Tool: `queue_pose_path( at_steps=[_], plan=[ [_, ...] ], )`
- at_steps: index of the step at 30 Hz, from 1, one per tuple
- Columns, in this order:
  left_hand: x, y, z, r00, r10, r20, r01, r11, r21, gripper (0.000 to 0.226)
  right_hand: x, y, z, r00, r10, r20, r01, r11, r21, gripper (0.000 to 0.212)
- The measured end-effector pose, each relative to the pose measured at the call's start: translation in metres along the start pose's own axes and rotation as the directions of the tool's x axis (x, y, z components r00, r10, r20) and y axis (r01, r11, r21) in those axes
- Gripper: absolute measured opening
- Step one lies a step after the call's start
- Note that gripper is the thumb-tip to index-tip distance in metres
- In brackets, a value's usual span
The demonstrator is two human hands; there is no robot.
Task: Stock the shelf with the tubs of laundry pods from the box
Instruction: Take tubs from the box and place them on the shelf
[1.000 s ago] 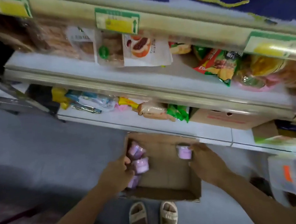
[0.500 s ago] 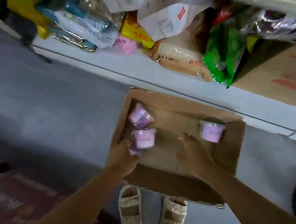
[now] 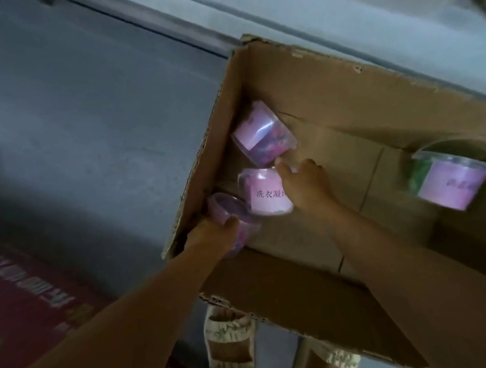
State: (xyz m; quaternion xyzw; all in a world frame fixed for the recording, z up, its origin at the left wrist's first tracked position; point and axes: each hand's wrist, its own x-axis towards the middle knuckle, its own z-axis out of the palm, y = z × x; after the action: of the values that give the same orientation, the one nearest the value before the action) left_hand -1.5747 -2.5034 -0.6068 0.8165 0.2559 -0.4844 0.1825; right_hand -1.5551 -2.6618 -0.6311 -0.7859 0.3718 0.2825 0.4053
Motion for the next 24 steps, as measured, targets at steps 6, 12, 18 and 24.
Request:
queue_pose_path(
  at_steps=[6, 12, 18, 24],
  plan=[
    [0.023, 0.010, 0.016, 0.999, -0.041, -0.013, 0.041, 0.999, -0.004, 0.066, 0.013, 0.010, 0.014, 0.909, 0.263, 0.323, -0.384, 0.830, 0.405, 0.050],
    [0.030, 0.002, 0.021, 0.996, 0.044, -0.080, -0.035, 0.993, 0.114, 0.041, 0.009, 0.027, 0.004, 0.846, 0.308, 0.435, -0.511, 0.698, 0.501, 0.033],
    [-0.007, 0.007, 0.018, 0.993, 0.000, -0.118, -0.019, 0.988, -0.155, 0.061, -0.020, 0.051, -0.020, 0.930, 0.266, 0.253, -0.365, 0.739, 0.566, 0.040],
    [-0.079, 0.024, -0.003, 0.988, 0.114, -0.107, -0.142, 0.941, -0.308, 0.065, -0.087, 0.048, -0.085, 0.981, 0.155, 0.117, -0.194, 0.718, 0.669, 0.027]
  ],
)
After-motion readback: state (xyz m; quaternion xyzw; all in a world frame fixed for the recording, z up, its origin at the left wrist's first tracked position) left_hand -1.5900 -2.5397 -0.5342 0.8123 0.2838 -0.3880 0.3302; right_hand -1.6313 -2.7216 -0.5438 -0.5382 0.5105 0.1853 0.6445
